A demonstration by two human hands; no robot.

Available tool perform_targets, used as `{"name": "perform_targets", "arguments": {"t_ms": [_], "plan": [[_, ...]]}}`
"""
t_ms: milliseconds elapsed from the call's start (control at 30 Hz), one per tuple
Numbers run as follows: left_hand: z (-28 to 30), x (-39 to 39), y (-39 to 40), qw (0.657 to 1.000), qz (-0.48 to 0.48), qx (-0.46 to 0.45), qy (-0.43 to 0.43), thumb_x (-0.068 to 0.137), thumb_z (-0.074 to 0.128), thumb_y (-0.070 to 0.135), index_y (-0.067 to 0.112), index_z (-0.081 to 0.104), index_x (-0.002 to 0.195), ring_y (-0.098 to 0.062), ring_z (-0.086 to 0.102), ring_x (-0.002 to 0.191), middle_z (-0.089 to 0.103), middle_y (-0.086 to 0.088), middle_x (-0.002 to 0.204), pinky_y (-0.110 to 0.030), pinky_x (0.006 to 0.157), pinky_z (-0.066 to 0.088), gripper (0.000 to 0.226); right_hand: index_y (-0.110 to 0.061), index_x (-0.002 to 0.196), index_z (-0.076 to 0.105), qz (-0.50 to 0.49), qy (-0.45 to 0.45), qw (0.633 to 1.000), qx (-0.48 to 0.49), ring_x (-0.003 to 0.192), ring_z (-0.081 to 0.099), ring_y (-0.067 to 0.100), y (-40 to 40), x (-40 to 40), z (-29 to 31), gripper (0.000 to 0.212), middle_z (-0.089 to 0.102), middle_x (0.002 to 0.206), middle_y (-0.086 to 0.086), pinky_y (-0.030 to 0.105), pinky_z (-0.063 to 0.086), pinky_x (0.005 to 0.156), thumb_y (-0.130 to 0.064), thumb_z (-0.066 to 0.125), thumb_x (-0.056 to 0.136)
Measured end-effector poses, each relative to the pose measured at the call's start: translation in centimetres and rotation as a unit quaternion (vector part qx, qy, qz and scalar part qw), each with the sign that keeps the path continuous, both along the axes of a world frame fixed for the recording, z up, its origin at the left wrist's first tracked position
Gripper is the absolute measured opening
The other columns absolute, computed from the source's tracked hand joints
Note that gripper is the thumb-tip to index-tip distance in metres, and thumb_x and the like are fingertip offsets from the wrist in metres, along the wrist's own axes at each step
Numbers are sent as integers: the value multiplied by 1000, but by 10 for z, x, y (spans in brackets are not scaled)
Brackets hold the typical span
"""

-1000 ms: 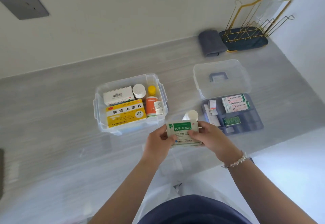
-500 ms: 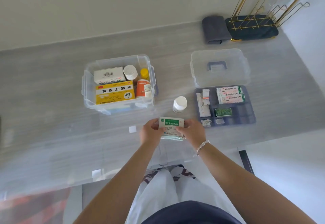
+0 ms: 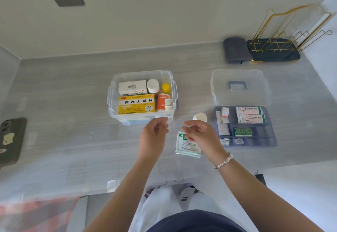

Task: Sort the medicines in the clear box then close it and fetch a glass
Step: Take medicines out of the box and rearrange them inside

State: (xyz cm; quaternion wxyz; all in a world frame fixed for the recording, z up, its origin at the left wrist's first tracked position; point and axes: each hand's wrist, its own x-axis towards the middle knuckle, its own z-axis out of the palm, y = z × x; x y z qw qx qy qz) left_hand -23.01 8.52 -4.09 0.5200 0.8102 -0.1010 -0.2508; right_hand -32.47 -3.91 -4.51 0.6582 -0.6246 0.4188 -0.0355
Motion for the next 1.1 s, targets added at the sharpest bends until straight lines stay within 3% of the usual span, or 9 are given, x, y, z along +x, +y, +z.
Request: {"name": "perform_targets", "arguments": {"t_ms": [133, 200, 333, 467, 567, 733, 933, 1033, 1100], "plan": [[13, 36, 6, 998, -15, 25, -60, 90, 51, 17, 22, 65, 96, -1, 60, 78, 64, 14, 82, -3, 64, 42, 16, -17, 94, 67, -2, -57, 998, -1, 71, 66, 15, 9, 37, 19, 13, 68, 74, 2, 25, 58, 70, -15, 68, 81], [17, 57, 11, 996, -27, 40, -79, 91, 51, 16, 21, 66, 93, 0, 58, 77, 63, 14, 84, 0, 60, 39, 16, -12, 99, 68, -18, -65, 998, -7, 68, 67, 13, 13, 60, 23, 18, 69, 76, 4, 20, 58, 65, -12, 68, 81], [15, 99, 20, 991, -65, 77, -87, 93, 45, 15, 20, 65, 88, -14, 57, 84, 62, 5, 87, -14, 65, 40, 21, -5, 111, 65, -8, -45, 999, -22, 81, 69, 22, 21, 104, 20, 27, 70, 92, 11, 30, 58, 78, -5, 62, 83], [4, 127, 21, 979, -135, 151, -30, 95, 44, 24, 16, 55, 127, -21, 54, 116, 59, -4, 127, -24, 84, 39, 35, -6, 115, 65, 23, 25, 997, -66, 85, 69, 22, 19, 132, 12, 31, 71, 103, 11, 33, 57, 81, -9, 59, 85], [-1, 139, 20, 973, -163, 164, -16, 95, 44, 24, 19, 47, 133, -22, 53, 120, 55, -4, 134, -31, 92, 44, 39, -6, 108, 68, 135, 108, 973, -151, 97, 67, 28, 13, 149, 10, 26, 71, 106, 15, 43, 52, 91, -14, 55, 87], [-5, 147, 21, 962, -202, 174, -49, 94, 44, 20, 22, 45, 134, -20, 54, 118, 54, -1, 136, -32, 89, 46, 40, -1, 114, 61, 238, 199, 935, -173, 105, 62, 28, 10, 176, -2, 31, 66, 115, 17, 38, 49, 94, -19, 50, 92], [-8, 151, 24, 971, -193, 139, -33, 94, 47, 18, 20, 48, 131, -17, 53, 119, 54, -1, 134, -24, 87, 43, 37, -4, 109, 61, 193, 227, 946, -125, 98, 66, 30, 10, 194, -10, 26, 68, 109, 17, 40, 54, 89, -20, 54, 90], [-10, 153, 25, 980, -160, 115, -29, 93, 49, 16, 17, 54, 125, -8, 54, 105, 58, -1, 126, -14, 76, 41, 32, -5, 111, 63, 151, 215, 959, -110, 99, 66, 29, 9, 195, -11, 28, 69, 109, 16, 38, 54, 89, -22, 59, 88], [-11, 154, 27, 985, -138, 102, -26, 92, 50, 15, 15, 55, 122, -9, 55, 106, 59, -2, 124, -20, 79, 43, 30, -6, 111, 65, 105, 198, 973, -50, 101, 66, 28, 8, 192, -8, 30, 69, 110, 14, 37, 54, 89, -22, 62, 87]]}}
